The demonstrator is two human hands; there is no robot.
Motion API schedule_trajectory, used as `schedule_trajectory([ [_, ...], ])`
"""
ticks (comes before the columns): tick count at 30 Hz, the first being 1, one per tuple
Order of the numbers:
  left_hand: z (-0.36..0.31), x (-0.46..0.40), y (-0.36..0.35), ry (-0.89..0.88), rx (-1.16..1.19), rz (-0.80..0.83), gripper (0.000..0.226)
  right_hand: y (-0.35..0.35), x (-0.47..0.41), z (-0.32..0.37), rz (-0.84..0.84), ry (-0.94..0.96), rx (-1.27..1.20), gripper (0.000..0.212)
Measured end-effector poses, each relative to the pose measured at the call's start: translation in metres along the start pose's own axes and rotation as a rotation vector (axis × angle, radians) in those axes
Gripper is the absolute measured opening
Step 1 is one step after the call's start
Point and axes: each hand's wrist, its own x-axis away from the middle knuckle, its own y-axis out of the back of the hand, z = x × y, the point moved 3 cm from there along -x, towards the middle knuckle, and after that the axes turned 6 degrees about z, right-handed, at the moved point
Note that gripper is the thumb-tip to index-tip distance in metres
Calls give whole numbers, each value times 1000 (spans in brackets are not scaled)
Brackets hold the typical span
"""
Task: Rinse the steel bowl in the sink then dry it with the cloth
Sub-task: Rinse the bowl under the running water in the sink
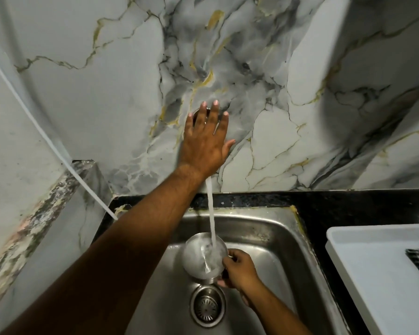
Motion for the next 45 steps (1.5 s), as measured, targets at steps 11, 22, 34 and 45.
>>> schedule_trajectory([
  [11,-18,-11,-4,191,-73,4,96,39,-15,25,-94,81,53,30],
  [22,-14,-3,2,146,37,-21,100,57,13,-5,-49,-1,51,18],
  [34,-14,-2,3,153,62,-33,103,43,11,-2,27,-7,46,21],
  [45,-14,-1,0,153,70,-65,102,53,-7,23,-77,131,231,20],
])
